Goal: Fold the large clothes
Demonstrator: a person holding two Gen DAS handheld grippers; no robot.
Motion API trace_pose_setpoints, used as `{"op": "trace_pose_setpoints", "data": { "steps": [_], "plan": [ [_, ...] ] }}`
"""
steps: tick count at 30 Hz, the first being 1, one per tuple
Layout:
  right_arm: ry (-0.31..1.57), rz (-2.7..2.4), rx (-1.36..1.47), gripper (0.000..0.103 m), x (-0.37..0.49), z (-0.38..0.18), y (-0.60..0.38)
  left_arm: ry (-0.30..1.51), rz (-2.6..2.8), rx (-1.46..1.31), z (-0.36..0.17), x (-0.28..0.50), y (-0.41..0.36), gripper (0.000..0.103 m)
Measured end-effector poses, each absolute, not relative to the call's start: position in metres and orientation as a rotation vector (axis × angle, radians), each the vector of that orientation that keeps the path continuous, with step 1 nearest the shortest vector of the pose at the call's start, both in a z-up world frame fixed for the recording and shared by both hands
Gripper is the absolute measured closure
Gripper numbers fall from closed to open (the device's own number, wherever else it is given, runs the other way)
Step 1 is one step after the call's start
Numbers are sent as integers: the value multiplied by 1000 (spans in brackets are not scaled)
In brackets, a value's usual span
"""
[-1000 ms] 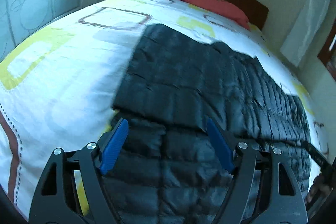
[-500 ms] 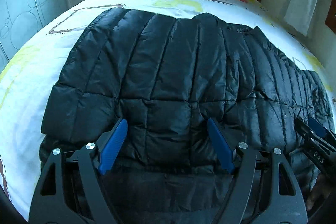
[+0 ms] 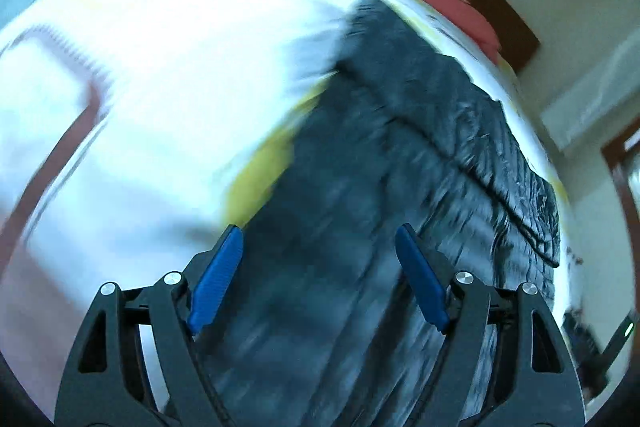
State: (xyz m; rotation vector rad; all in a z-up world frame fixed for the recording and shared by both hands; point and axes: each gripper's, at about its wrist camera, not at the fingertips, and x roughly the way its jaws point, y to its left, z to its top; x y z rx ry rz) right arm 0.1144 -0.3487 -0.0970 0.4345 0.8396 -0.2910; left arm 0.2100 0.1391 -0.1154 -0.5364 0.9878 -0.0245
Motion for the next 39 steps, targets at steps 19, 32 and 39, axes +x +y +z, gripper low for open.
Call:
{"op": "trace_pose_setpoints", "data": {
  "steps": [19, 32, 39],
  "plan": [
    [860, -175, 765, 44, -57, -147, -338, 955, -181, -863, -141, 46, 176, 25],
    [858, -82, 812, 69, -59, -154, -324, 937, -158, -807, -145, 38, 166, 47],
    [809, -58, 896, 63, -61, -164, -331, 927, -175, -830, -151, 38, 172, 38]
  ]
}}
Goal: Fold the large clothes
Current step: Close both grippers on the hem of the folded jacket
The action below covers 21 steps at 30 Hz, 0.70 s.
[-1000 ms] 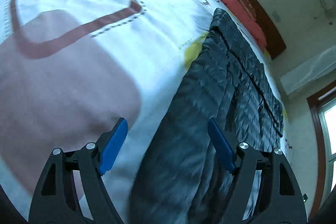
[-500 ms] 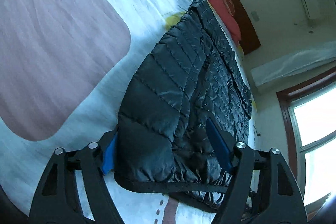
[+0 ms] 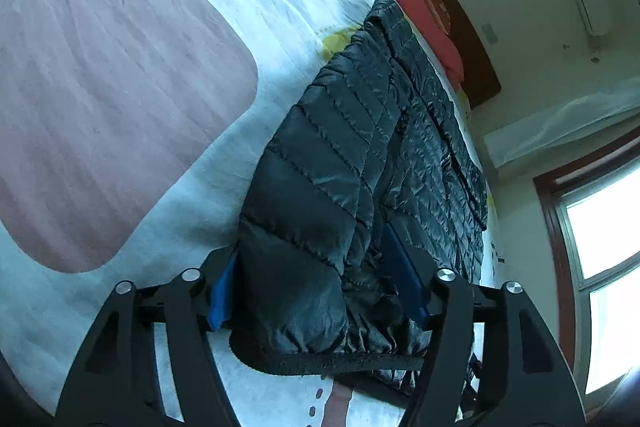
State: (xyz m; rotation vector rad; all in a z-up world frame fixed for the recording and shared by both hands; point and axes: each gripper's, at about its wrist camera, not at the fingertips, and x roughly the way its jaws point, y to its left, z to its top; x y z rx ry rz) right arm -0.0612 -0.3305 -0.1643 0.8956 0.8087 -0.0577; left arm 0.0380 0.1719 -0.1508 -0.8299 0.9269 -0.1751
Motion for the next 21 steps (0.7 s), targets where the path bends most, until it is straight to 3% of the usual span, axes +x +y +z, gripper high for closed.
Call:
{"op": "trace_pose_setpoints", "data": {
  "steps": [2, 3, 6, 13, 21],
  "plan": [
    [813, -59, 859, 63, -59, -162, -326, 918, -195, -797, -151, 40, 167, 42],
    [814, -63, 843, 66, -59, -160, -324, 918, -195, -791, -152, 41, 165, 59],
    [812, -22, 853, 86, -58, -158, -322, 928, -212, -849, -157, 40, 169, 84],
    [685, 68, 871, 90, -68, -124, -324, 790, -303, -885, -115, 31, 181, 92],
    [510, 168, 834, 91, -85, -52, -317, 587, -438, -857, -19, 5, 179, 94]
  ]
}}
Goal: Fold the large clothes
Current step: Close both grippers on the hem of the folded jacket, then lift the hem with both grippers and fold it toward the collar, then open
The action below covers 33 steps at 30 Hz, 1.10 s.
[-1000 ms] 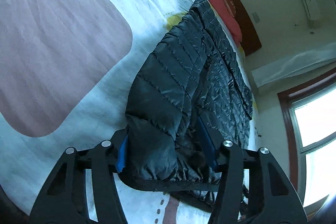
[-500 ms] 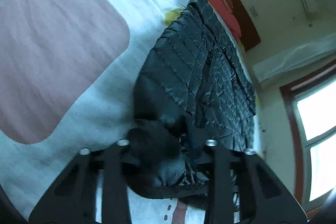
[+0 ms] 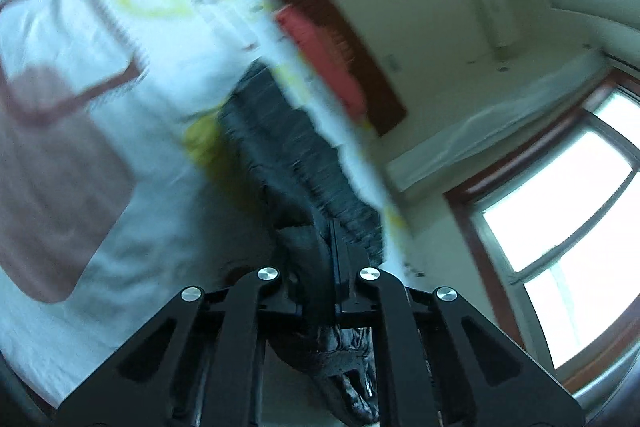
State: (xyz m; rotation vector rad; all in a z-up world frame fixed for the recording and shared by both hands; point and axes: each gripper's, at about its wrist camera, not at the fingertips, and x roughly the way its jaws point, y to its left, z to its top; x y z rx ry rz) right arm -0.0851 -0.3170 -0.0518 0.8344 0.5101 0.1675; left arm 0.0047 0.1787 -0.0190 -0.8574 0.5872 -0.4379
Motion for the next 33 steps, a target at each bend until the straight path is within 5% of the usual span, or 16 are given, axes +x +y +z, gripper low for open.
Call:
{"op": "trace_pose_setpoints", "data": {
  "steps": [7, 19, 33],
  "plan": [
    [365, 233, 853, 91, -93, 1, -336, 464, -470, -830, 37, -3, 186, 94],
    [380, 229, 846, 91, 89, 19, -357, 488, -398, -717, 52, 168, 145, 94],
    [615, 38, 860, 91, 291, -78, -388, 670, -200, -568, -31, 385, 89, 94]
  ]
}}
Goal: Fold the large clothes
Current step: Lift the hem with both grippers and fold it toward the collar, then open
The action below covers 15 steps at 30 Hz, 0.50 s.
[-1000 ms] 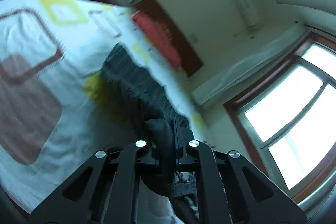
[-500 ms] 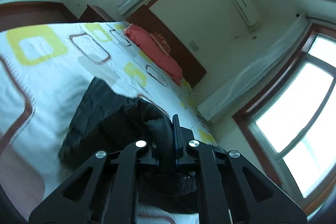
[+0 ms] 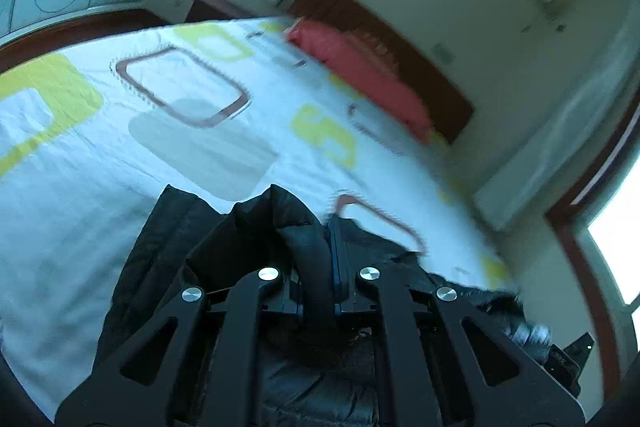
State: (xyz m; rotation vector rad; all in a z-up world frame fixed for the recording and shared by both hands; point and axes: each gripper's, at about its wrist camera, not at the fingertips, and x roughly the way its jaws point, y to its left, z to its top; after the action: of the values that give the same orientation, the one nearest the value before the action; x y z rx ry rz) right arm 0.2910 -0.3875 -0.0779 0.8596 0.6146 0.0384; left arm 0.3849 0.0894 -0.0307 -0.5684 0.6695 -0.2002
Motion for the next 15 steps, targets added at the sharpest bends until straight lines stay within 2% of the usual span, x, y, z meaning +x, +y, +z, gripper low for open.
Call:
{"op": "trace_pose_setpoints", "data": {
  "steps": [8, 13, 15],
  "plan": [
    [688, -34, 827, 91, 339, -122, -387, 792, -136, -495, -94, 445, 74, 94],
    [681, -19, 811, 85, 343, -119, -385, 808, -155, -502, -94, 453, 75, 93],
    [674, -6, 817, 79, 341, -116, -388, 801, -186, -518, -87, 450, 80, 84]
  ]
}}
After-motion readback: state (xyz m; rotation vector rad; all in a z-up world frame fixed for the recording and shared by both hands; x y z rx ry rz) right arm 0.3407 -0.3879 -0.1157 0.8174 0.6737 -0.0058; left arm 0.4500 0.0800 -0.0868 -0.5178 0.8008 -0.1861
